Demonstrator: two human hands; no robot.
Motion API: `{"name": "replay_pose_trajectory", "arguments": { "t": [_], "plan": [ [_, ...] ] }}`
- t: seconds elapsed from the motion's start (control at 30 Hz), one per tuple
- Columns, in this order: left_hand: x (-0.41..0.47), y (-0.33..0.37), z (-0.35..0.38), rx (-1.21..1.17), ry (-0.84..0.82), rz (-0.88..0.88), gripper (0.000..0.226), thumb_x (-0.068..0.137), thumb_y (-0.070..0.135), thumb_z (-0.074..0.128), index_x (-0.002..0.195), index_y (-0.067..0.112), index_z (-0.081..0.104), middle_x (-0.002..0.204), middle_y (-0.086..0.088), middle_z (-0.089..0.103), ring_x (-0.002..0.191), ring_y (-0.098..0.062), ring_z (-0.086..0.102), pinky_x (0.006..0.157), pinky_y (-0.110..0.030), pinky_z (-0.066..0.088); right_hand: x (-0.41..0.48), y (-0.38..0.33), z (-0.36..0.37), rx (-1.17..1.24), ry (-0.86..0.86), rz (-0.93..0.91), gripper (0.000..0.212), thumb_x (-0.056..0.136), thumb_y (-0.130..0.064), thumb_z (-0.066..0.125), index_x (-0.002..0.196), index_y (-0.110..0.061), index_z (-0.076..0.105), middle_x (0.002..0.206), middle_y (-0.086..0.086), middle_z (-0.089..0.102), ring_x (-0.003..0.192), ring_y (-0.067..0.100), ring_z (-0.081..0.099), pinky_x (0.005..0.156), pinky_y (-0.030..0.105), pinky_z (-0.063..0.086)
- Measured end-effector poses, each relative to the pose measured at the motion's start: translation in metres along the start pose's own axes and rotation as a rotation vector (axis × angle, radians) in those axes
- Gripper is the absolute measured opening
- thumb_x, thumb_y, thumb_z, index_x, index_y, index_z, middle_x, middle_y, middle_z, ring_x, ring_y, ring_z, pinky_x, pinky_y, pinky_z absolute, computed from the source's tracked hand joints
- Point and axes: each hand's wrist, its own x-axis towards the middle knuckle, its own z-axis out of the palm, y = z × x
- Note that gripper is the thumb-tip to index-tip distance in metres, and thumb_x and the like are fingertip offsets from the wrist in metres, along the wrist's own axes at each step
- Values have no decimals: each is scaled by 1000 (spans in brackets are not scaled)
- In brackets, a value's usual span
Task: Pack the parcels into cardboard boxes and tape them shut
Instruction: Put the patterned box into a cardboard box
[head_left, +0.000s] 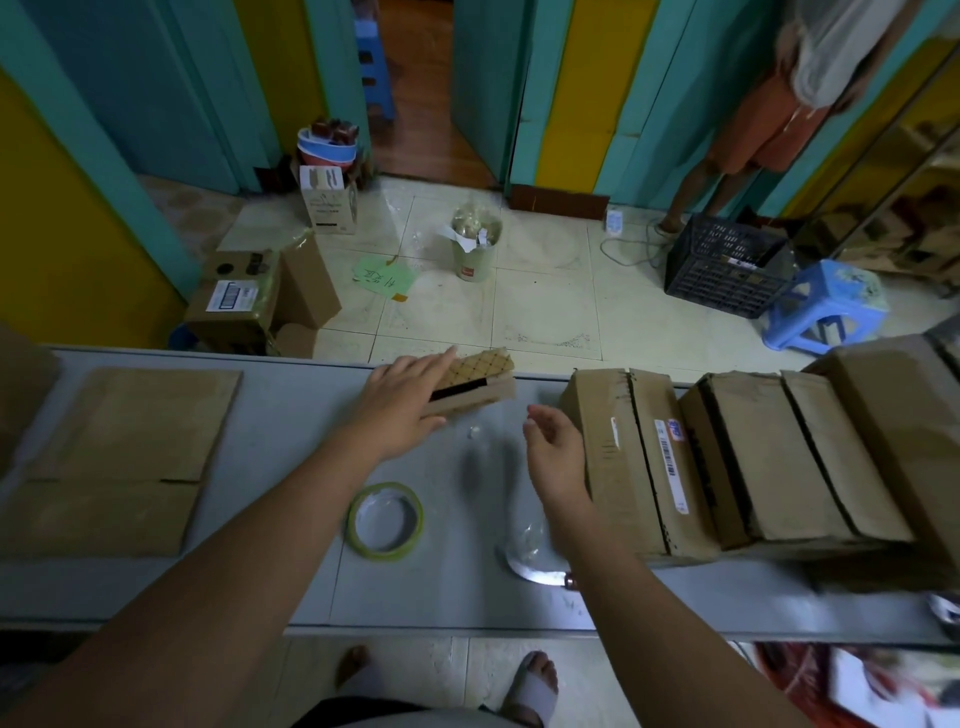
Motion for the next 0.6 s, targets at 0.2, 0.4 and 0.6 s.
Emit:
{"name": "replay_pose_trajectory", "arguments": {
  "t": [0.2,0.4,0.6],
  "plan": [
    [20,-20,-27,-98,-191,120,88,91,39,79,162,47,27,165,18,35,148,-16,33,119,-39,19,31,-40,-4,-464,-265,-443,91,83,-38,84,158,-36,33,163,-4,33,149,17,28,119,37,26],
    [43,-26,-30,19,-342,137,87,98,49,66,165,47,11,172,18,20,156,-15,23,128,-52,11,58,-51,12,-760,-452,-416,70,101,-28,65,162,-16,33,164,4,31,148,29,31,124,51,30],
    [35,-14,-4,223,-140,89,100,87,93,28,166,35,7,175,4,11,157,-24,22,126,-51,18,51,-34,20,-1046,-432,-429,73,109,-51,26,165,-23,-11,174,-5,-15,161,26,-5,124,58,14]
  ]
}}
